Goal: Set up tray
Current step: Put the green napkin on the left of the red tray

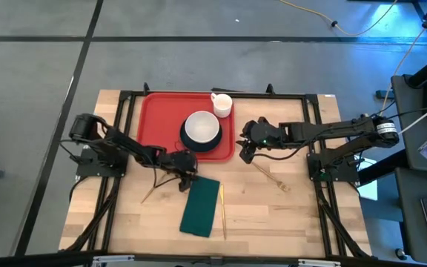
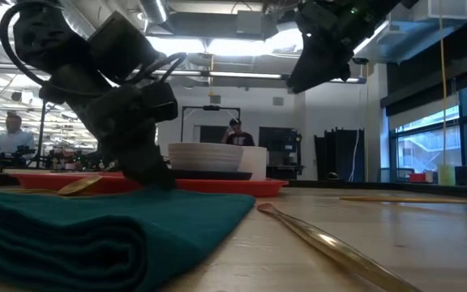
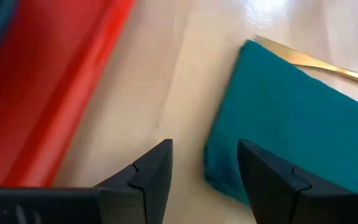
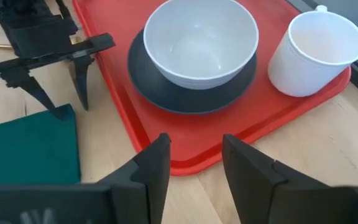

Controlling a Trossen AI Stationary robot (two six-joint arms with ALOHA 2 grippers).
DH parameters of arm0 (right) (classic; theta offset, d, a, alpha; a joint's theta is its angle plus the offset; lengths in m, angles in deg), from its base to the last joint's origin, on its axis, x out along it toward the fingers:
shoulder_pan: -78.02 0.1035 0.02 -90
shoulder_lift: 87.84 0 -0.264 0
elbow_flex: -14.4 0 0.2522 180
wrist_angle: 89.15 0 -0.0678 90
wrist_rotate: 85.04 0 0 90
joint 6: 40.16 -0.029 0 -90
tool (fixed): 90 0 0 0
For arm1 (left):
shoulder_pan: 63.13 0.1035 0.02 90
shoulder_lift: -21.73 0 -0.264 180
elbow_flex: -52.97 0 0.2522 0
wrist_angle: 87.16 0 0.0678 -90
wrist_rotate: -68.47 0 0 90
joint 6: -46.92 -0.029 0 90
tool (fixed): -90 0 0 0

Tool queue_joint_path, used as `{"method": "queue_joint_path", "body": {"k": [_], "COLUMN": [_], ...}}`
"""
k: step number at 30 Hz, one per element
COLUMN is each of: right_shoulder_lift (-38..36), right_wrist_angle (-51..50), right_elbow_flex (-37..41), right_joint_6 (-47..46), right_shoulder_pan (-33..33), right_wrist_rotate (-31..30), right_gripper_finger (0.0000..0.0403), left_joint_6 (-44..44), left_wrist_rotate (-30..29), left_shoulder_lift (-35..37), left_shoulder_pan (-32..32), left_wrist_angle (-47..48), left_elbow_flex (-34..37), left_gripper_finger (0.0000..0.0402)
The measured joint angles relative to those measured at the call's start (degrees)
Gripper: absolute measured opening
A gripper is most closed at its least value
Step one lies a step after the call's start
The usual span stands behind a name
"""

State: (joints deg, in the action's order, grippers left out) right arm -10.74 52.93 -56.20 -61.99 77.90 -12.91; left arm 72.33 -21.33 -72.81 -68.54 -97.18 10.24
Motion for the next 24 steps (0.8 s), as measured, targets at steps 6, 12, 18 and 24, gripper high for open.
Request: {"method": "queue_joint_path", "body": {"k": [6,12,18,24], "right_shoulder_lift": [0.0,0.0,0.0,0.0], "right_wrist_angle": [-0.6,-0.9,-1.0,-1.0], "right_elbow_flex": [0.0,0.0,0.0,0.0], "right_joint_6": [0.0,0.1,0.4,0.4], "right_shoulder_pan": [0.0,0.0,0.0,0.0], "right_wrist_rotate": [0.0,0.0,0.0,0.0], "right_gripper_finger": [0.0147,0.0147,0.0147,0.0147], "left_joint_6": [-0.6,-2.1,-7.0,-14.7], "left_wrist_rotate": [-0.2,0.5,1.4,3.2], "left_shoulder_lift": [-3.1,-4.2,-3.8,-3.3], "left_shoulder_pan": [0.0,-0.1,-0.4,-0.5], "left_wrist_angle": [-2.0,-1.6,-1.7,-1.7], "left_elbow_flex": [-0.2,-0.3,-0.1,0.0], "left_gripper_finger": [0.0173,0.0166,0.0156,0.0169]}}
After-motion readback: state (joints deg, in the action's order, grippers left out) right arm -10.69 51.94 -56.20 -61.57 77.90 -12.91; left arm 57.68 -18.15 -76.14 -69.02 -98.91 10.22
